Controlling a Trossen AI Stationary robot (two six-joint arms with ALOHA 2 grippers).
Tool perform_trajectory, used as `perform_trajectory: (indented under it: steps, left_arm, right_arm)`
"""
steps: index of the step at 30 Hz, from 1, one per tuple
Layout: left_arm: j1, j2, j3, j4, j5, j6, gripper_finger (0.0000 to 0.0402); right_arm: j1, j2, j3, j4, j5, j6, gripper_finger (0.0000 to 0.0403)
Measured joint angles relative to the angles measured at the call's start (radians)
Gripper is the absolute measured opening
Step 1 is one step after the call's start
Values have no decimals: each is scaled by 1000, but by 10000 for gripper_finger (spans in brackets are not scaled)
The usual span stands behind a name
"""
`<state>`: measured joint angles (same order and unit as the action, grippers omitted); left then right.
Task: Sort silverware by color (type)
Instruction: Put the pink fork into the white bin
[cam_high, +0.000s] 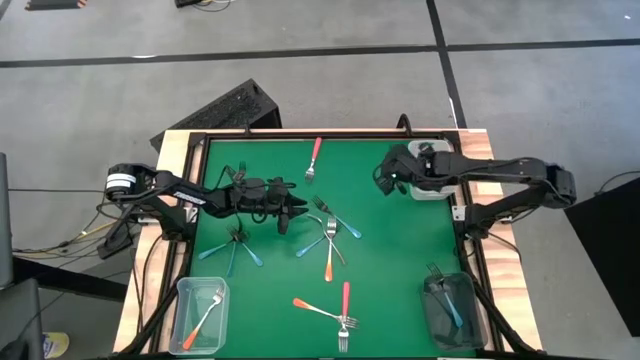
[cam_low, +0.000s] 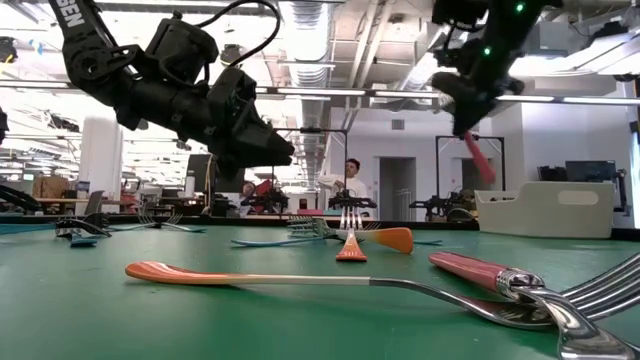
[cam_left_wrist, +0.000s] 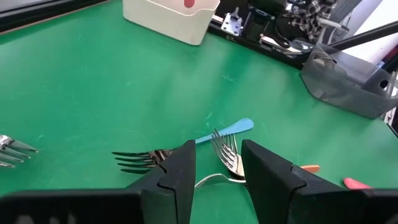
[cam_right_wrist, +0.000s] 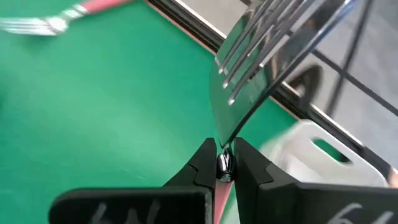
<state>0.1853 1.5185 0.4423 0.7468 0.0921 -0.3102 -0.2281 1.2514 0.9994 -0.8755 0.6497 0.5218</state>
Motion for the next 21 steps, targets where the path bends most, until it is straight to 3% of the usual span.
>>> perform_trajectory:
  steps: [4, 10, 15, 21]
  left_arm:
    - [0, 0, 0, 3, 0, -1, 116]
    - [0, 0, 0, -16, -2, -7, 116]
    - [0, 0, 0, -20, -2, -7, 116]
    - [0, 0, 0, -20, -3, -7, 116]
  right_arm:
    - [-48, 4, 0, -81, 71, 4, 40]
    - [-135, 14, -7, -208, 61, 82, 48]
    - [-180, 13, -33, -265, -10, 143, 54]
    - [-215, 13, -84, -261, -20, 137, 103]
